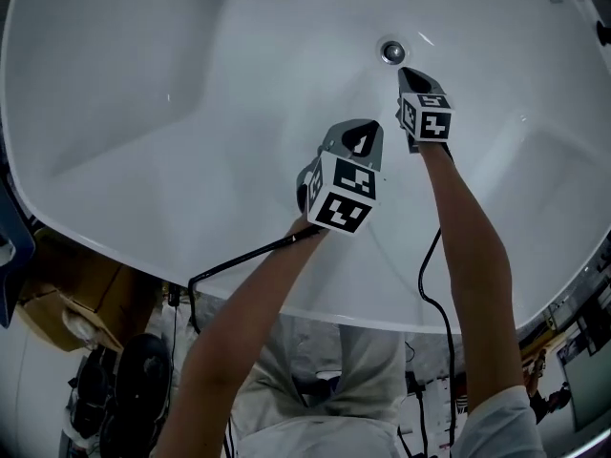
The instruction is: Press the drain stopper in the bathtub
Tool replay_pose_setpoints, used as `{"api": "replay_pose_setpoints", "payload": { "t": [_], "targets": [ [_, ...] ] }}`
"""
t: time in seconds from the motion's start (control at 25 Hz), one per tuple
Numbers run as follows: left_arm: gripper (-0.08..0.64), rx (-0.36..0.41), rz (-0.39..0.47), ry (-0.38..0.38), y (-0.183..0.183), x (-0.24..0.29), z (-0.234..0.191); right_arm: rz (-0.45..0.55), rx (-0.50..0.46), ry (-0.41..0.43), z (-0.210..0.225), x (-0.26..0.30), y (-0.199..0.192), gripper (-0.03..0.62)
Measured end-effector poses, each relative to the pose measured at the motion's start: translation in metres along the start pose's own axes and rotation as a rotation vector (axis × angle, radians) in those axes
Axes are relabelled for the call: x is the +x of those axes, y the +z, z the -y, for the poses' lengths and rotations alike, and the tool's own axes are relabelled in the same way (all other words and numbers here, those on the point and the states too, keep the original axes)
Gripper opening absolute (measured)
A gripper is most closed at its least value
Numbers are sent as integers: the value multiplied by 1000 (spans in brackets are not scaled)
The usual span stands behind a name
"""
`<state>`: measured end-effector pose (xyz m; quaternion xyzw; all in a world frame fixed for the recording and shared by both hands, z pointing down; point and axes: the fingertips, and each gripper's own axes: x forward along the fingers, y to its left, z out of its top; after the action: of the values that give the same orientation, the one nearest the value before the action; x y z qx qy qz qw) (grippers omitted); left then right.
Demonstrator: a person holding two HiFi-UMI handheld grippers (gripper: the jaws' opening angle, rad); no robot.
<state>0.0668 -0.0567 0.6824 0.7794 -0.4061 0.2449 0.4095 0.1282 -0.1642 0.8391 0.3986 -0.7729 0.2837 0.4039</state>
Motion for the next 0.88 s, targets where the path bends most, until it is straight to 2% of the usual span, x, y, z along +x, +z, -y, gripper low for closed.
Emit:
{"api": "replay_pose_setpoints", "payload": {
  "t": [0.4,0.52,0.72,0.88],
  "targets": [
    [-2,25,29,31,48,-79,46,93,-40,61,-22,-108,56,3],
    [-2,29,41,36,64,-111,63,135,-14,74,-32,-151,74,3],
    [-2,45,71,100,94,-171,79,204,-8,87,-49,-226,108,3],
    [-2,13,134,146,113,-227,93,237,-35,112,-68,-284,125,3]
  ]
}}
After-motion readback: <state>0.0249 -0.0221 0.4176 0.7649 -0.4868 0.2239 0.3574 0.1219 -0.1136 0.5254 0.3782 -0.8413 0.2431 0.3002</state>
